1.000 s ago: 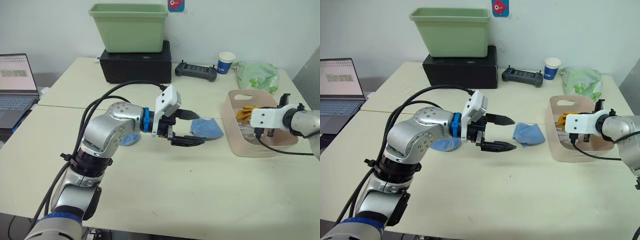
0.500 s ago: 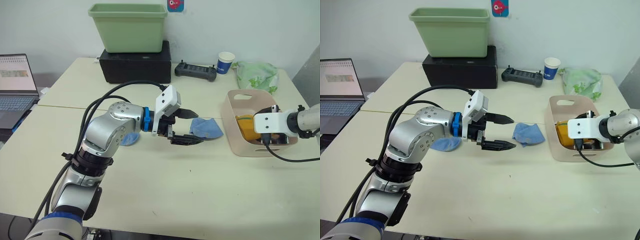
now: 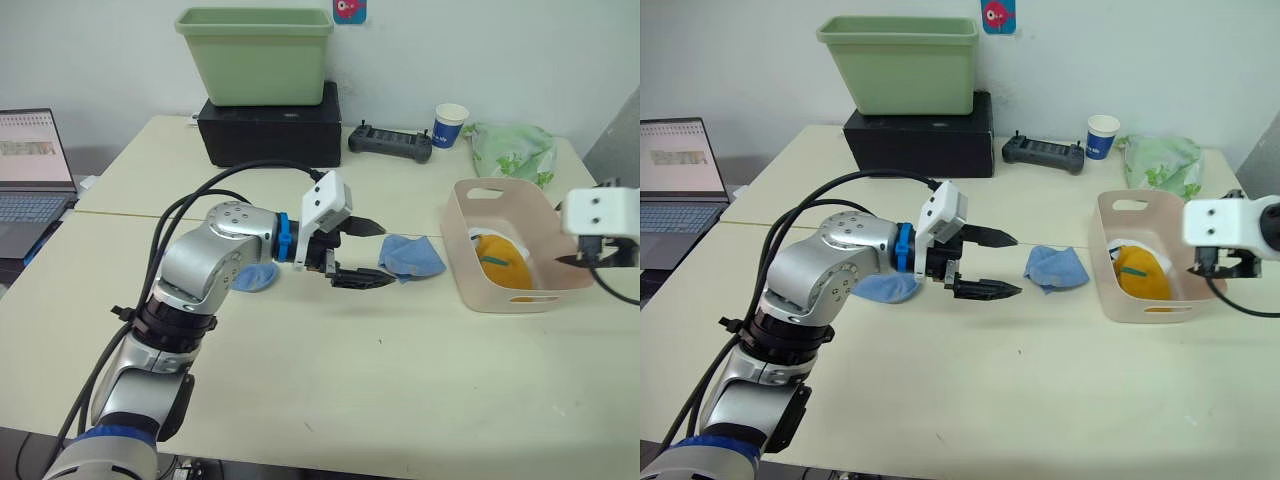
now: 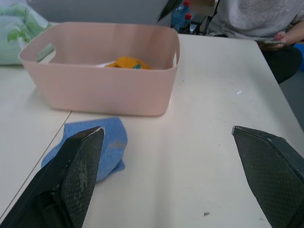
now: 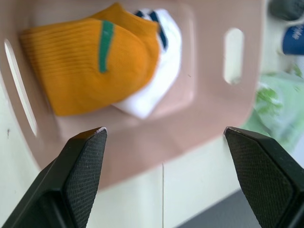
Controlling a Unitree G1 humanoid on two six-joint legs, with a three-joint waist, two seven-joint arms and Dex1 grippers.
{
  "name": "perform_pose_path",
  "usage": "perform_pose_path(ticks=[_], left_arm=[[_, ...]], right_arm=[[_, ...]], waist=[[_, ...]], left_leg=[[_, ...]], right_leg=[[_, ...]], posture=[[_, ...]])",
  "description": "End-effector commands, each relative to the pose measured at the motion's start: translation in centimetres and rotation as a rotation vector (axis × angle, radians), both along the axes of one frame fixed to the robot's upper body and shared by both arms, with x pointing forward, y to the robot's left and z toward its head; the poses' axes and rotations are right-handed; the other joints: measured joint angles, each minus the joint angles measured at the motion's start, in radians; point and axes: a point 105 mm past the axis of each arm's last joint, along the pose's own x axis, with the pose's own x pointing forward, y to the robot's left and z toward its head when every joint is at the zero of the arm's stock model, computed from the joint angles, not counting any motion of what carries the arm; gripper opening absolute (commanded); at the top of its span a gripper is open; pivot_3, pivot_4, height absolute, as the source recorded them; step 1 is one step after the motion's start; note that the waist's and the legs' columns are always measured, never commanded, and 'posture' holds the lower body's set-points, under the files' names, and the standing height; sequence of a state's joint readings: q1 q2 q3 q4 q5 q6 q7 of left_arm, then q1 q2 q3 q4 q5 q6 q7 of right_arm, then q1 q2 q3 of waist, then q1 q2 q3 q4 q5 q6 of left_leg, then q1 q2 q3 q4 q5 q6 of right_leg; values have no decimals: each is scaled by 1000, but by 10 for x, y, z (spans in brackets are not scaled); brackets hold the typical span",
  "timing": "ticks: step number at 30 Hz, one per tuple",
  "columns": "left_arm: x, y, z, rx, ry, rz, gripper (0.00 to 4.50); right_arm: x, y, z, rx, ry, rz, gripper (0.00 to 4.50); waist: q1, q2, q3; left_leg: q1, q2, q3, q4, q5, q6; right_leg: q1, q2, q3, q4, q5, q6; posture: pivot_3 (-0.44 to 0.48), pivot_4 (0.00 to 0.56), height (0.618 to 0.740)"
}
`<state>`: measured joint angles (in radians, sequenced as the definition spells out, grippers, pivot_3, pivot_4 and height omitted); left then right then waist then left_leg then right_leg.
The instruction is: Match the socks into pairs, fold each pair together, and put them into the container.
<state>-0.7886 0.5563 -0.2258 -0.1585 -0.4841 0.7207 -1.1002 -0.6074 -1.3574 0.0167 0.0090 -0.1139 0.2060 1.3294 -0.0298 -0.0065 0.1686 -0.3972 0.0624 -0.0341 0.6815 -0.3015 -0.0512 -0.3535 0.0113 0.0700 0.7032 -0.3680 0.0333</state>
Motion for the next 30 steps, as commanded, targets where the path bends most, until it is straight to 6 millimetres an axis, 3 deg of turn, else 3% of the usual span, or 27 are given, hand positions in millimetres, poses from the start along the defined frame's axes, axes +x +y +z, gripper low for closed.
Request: perform_pose_path(ticks=[1,3,7,9,11,15,18,22,25,30], left_arm=[[-7,25,9,-31,-36,52,4500],[-9,43,8,-42,-34,109,4500],[-6,90,1,-53,-55,307,4500],[-8,119,-9,-43,-68,427,4500],[-11,143,-19,-14,-98,513,4500],[-25,180,-40,5,-91,673,4500],[-41,195,-56,-34,-67,753,4500],[-58,211,-75,-70,-8,850,4500],[-79,233,-109,-94,71,1009,4500],[-92,228,-121,-79,92,1003,4500]], right_arm=[[-5,15,38,167,-160,34,4242],[-7,34,48,336,-217,84,4242],[-11,86,46,640,-268,232,4242],[-14,111,32,772,-264,274,4242],[-19,129,15,798,-263,311,4242],[-27,166,-24,914,-222,337,4242],[-40,187,-59,1006,-149,321,4242],[-59,194,-100,1012,-76,281,4242],[-76,182,-133,1037,-10,207,4380],[-89,158,-167,949,-15,118,4380]], waist=[[-5,0,0],[-13,0,0],[-17,0,0],[-15,0,0],[-9,0,0],[3,-1,0],[5,-1,0],[5,-1,0],[3,-2,-3],[0,-5,-4]], left_leg=[[0,0,0,0,0,0],[1,2,0,0,0,0],[3,3,-4,0,0,0],[3,2,-6,0,0,0],[2,2,-8,-1,0,0],[-1,1,-10,0,0,0],[-2,2,-11,-1,0,0],[-2,0,-12,-2,0,0],[1,0,-12,-3,1,-1],[3,0,-11,-3,0,0]], right_leg=[[0,0,0,0,0,0],[0,0,2,1,0,0],[1,0,1,5,0,0],[0,0,1,6,0,0],[0,0,1,6,0,0],[-2,-3,0,4,0,0],[-2,-4,0,1,0,0],[0,-5,-1,0,0,0],[2,-5,-1,0,0,0],[5,-2,-3,-2,0,0]], posture=[[0,150,720],[0,150,720],[0,150,720],[0,150,720],[0,150,720],[0,150,720],[0,150,720],[0,150,720],[0,150,720],[0,150,720]])
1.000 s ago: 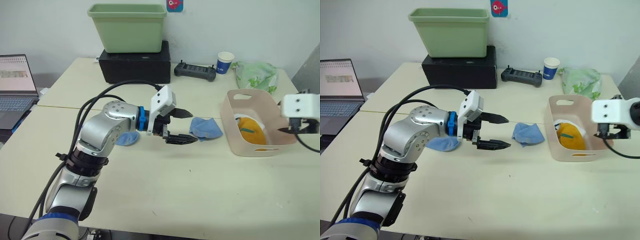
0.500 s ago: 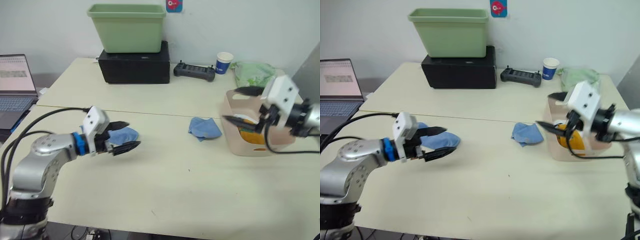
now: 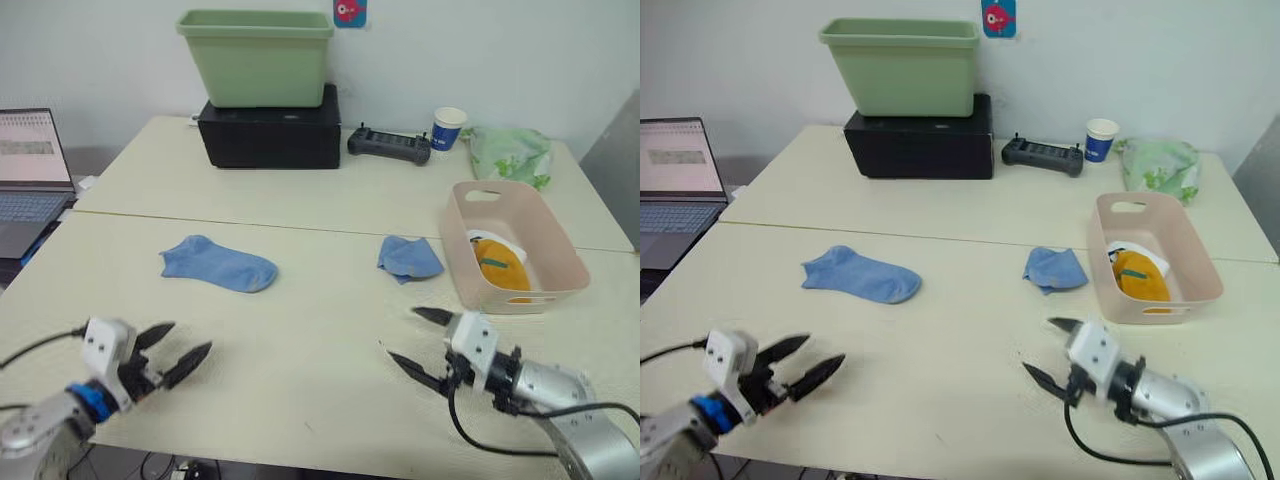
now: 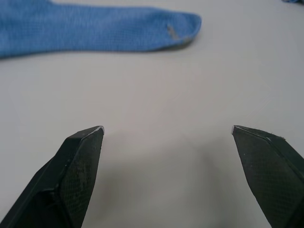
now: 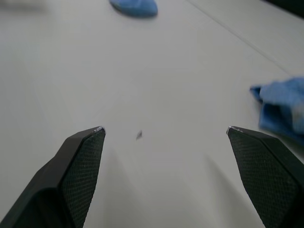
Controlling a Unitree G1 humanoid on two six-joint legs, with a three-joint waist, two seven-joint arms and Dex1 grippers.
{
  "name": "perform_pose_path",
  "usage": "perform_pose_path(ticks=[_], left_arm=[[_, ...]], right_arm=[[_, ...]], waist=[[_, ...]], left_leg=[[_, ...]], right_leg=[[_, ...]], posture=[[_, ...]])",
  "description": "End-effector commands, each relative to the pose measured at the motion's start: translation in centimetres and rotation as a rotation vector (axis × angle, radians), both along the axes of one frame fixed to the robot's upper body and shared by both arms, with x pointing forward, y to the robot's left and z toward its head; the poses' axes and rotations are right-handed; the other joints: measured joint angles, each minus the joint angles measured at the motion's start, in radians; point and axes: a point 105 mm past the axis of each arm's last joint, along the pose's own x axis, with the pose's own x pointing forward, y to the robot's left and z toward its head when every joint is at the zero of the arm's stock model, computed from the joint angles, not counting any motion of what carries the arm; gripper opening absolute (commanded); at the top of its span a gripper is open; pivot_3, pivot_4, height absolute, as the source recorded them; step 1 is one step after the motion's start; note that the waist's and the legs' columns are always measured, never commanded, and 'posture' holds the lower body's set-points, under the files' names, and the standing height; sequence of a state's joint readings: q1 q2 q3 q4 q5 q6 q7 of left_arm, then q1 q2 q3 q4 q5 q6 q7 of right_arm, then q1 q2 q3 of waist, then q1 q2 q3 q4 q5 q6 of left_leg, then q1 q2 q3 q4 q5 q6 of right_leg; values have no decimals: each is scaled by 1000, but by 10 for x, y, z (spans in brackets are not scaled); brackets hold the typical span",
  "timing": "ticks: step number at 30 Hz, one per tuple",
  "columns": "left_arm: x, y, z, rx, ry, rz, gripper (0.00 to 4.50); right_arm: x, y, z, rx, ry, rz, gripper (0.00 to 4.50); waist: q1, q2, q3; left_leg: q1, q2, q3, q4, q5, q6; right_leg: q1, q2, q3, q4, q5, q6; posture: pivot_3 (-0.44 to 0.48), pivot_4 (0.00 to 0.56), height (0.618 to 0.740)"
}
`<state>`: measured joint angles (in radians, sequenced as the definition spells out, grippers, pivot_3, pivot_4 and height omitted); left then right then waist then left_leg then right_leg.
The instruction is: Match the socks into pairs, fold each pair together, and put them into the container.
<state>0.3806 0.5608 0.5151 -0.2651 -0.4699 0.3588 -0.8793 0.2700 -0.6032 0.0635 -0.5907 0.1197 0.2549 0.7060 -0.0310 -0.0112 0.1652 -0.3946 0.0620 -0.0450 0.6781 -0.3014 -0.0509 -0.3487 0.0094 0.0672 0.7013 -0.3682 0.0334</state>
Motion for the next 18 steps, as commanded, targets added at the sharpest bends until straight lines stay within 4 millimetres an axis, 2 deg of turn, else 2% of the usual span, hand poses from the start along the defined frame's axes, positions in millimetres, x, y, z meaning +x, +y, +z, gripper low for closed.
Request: perform_pose_path(ticks=[1,3,6,9,12,15,18], left_arm=[[2,-4,14,41,-70,-35,4500],[4,-5,16,46,-73,-49,4500],[8,-13,22,39,-84,-101,4500],[5,-33,31,49,-72,-247,4500],[2,-47,38,59,-59,-355,4500],[0,-64,49,45,-63,-446,4500],[-3,-82,61,35,-66,-542,4500]], right_arm=[[-1,-4,8,-10,-94,-19,4380],[1,-1,11,-6,-120,-24,4380],[15,1,19,-36,-218,-64,4380],[43,4,29,-153,-399,-129,4380],[64,7,37,-196,-476,-197,4380],[77,11,44,-260,-537,-219,4380],[89,11,40,-368,-575,-216,4380]], waist=[[1,0,0],[-2,0,0],[-2,-1,0],[-4,-2,0],[0,-1,0],[0,-1,0],[0,-1,0]], left_leg=[[1,0,0,0,-1,1],[6,1,0,0,-1,2],[12,1,1,-2,-2,3],[12,1,1,-2,-2,2],[12,1,1,-2,-1,1],[11,1,2,-3,0,-2],[10,1,2,-3,0,-2]], right_leg=[[1,0,-1,1,0,0],[5,3,0,2,0,0],[9,4,2,1,-1,-1],[8,5,3,1,-1,-1],[8,4,3,1,-1,-1],[7,4,3,0,-1,-1],[6,4,3,0,-1,-1]], posture=[[0,150,720],[0,150,720],[0,150,720],[0,150,720],[0,150,720],[0,150,720],[0,150,720]])
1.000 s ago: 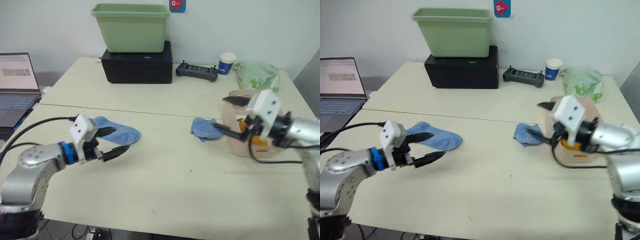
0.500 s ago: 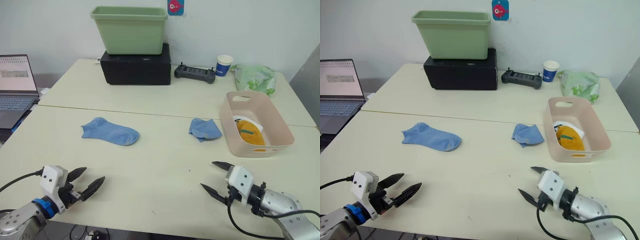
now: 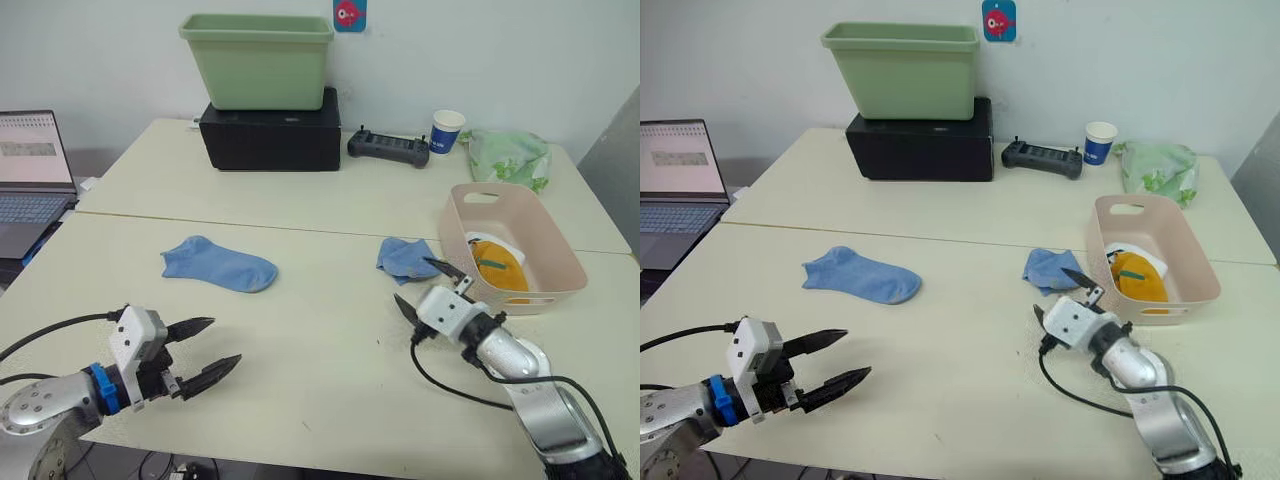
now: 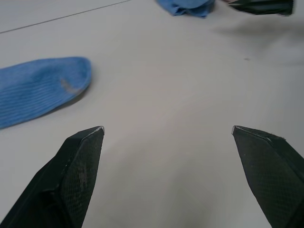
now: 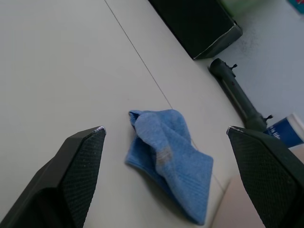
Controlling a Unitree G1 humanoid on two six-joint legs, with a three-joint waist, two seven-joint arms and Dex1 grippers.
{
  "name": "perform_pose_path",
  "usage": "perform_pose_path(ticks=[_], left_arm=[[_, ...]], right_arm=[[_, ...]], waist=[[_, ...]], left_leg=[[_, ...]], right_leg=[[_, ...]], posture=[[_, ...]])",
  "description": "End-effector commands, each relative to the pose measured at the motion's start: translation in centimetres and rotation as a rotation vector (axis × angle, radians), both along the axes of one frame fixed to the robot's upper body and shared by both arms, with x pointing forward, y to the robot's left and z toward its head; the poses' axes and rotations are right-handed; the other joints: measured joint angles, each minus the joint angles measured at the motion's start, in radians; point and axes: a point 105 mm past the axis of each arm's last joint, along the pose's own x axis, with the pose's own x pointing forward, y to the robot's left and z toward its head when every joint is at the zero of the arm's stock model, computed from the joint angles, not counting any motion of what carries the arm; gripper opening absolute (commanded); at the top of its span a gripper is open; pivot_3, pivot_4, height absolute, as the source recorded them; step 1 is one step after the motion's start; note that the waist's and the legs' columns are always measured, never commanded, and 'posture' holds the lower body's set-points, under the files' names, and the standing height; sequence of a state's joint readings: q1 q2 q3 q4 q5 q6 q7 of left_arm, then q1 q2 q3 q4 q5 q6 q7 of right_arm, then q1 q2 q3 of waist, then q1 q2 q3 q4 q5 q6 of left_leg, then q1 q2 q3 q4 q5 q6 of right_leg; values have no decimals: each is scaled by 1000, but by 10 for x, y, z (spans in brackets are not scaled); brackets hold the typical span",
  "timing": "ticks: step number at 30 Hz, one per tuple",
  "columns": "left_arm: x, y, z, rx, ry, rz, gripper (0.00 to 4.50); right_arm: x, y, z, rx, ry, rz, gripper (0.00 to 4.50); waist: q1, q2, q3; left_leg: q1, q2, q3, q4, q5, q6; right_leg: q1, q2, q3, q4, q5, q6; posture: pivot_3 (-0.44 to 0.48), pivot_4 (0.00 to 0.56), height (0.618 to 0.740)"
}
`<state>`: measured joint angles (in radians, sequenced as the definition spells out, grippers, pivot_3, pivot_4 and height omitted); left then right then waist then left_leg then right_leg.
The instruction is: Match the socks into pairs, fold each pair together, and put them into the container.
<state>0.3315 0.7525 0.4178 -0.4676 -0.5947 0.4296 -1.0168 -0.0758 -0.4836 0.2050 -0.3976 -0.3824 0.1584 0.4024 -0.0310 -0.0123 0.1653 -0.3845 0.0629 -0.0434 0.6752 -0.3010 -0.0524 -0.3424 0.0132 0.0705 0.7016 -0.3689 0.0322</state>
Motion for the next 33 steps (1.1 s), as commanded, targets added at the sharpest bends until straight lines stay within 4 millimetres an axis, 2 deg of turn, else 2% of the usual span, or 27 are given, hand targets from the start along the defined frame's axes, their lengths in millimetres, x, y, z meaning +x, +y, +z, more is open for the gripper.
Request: perform_pose_path(ticks=[1,6,9,16,20,26,30,33], left_arm=[[-5,-27,19,-8,-24,-146,4500],[-1,-41,29,-15,-61,-195,4500],[1,-43,30,-20,-70,-194,4500],[9,-45,31,-18,-89,-201,4500],[13,-46,31,-26,-93,-193,4500],[23,-43,34,-47,-114,-144,4500],[30,-37,33,-38,-134,-108,4500],[32,-35,34,-29,-146,-104,4500]], right_arm=[[15,1,2,-111,-57,-31,4380],[30,6,-2,-130,-35,-63,4380],[31,7,-4,-127,-21,-66,3791],[31,14,-5,-69,35,-69,1296],[30,17,-4,-28,65,-63,44],[25,21,1,106,155,-39,44],[15,33,17,258,242,57,44],[7,41,21,342,314,114,44]], waist=[[0,0,0],[-1,0,0],[-1,1,0],[-1,1,1],[-1,1,1],[-1,1,1],[-2,2,1],[-1,2,1]], left_leg=[[0,0,0,0,0,0],[1,0,1,0,0,0],[0,0,1,0,0,0],[0,0,-1,0,-1,1],[0,0,-1,0,0,1],[0,0,-1,0,-1,1],[0,0,-2,0,-1,1],[0,0,-3,0,-2,3]], right_leg=[[0,0,0,0,0,0],[0,0,0,1,0,0],[-1,1,0,1,0,0],[-2,1,0,3,0,0],[-2,1,0,3,0,0],[-2,1,0,3,0,0],[-2,1,0,3,0,0],[-2,1,-1,3,0,0]], posture=[[0,150,720],[0,150,720],[0,150,720],[0,150,720],[0,150,720],[0,150,720],[0,150,720],[0,150,720]])
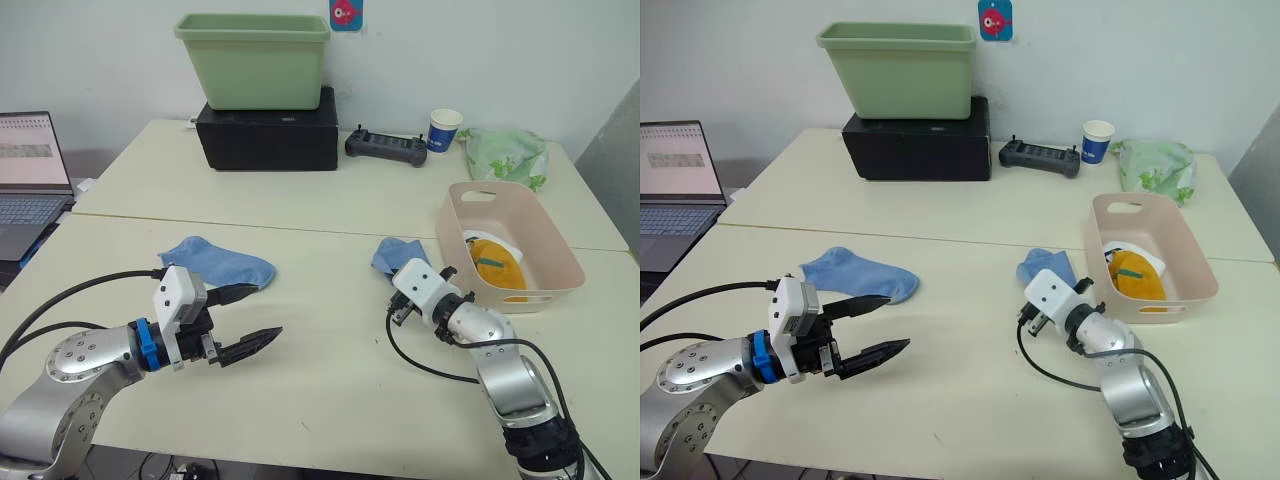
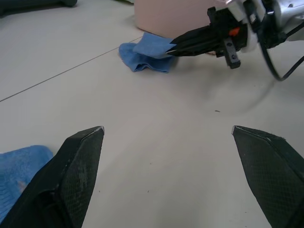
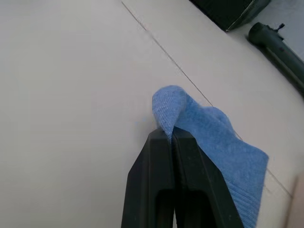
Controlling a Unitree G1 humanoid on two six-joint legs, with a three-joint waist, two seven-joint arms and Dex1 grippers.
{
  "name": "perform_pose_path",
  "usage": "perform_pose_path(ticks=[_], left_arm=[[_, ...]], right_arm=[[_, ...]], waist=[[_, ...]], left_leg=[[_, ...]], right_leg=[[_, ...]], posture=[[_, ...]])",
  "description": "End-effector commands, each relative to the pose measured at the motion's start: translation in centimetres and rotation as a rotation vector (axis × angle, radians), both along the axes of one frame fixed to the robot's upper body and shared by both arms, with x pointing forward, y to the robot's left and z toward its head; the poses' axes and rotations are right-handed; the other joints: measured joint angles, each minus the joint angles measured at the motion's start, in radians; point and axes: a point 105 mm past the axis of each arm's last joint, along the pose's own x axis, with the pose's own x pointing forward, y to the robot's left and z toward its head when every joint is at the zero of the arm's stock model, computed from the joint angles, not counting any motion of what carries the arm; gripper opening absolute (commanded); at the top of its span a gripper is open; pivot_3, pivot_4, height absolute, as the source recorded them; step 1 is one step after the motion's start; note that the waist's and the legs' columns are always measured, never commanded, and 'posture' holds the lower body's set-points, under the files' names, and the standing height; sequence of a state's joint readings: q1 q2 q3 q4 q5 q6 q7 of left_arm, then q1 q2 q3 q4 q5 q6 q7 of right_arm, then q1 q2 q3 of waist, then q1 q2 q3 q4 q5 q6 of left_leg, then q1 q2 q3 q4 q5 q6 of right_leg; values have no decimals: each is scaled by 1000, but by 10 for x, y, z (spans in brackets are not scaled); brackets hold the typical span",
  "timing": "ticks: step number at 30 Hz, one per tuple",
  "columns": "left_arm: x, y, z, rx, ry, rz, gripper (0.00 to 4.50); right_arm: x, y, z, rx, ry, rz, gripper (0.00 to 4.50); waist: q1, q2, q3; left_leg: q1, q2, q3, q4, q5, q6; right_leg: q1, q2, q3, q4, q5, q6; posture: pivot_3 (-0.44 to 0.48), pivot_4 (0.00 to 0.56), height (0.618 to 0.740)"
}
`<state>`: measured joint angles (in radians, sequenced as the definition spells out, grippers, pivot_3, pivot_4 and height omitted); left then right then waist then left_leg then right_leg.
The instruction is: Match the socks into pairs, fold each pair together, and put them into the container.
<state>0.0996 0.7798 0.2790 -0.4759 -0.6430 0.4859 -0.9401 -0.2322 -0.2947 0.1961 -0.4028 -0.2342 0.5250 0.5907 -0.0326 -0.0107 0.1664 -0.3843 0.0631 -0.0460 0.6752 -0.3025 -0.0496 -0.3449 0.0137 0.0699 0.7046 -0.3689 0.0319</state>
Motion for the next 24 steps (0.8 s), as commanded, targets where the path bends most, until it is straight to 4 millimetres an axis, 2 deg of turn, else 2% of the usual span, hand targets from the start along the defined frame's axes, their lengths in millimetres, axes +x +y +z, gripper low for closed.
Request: perform_pose_path(ticks=[1,4,8,11,15,21,24], left_arm=[[3,0,8,5,-58,1,4500],[7,-3,11,-26,-59,10,4500],[13,-14,21,-158,-10,33,4500],[13,-23,26,-323,114,36,4500],[17,-41,22,-506,291,49,4500],[28,-56,10,-557,381,109,4500],[31,-54,4,-559,404,157,4500]], right_arm=[[-11,10,19,95,13,74,44],[-15,17,20,113,29,113,44],[-25,32,24,142,36,204,44],[-36,46,26,168,44,294,44],[-40,54,33,163,-2,384,44],[-45,57,28,137,16,448,44],[-48,56,18,97,42,452,44]], waist=[[1,0,0],[1,0,0],[0,0,0],[-1,0,0],[0,0,1],[1,-1,0],[0,-1,0]], left_leg=[[0,0,0,0,0,1],[0,0,0,0,-1,1],[0,0,-1,0,-1,1],[-1,0,-2,0,-1,1],[-1,0,-3,1,-1,1],[-1,0,-5,1,0,0],[-1,0,-4,1,2,-3]], right_leg=[[0,0,0,0,0,0],[0,0,0,0,0,0],[0,0,0,0,0,0],[0,0,0,0,0,0],[1,-2,0,0,0,0],[2,-2,-1,-1,0,0],[2,-2,-1,-1,0,0]], posture=[[0,150,720],[0,150,720],[0,150,720],[0,150,720],[0,150,720],[0,150,720],[0,150,720]])
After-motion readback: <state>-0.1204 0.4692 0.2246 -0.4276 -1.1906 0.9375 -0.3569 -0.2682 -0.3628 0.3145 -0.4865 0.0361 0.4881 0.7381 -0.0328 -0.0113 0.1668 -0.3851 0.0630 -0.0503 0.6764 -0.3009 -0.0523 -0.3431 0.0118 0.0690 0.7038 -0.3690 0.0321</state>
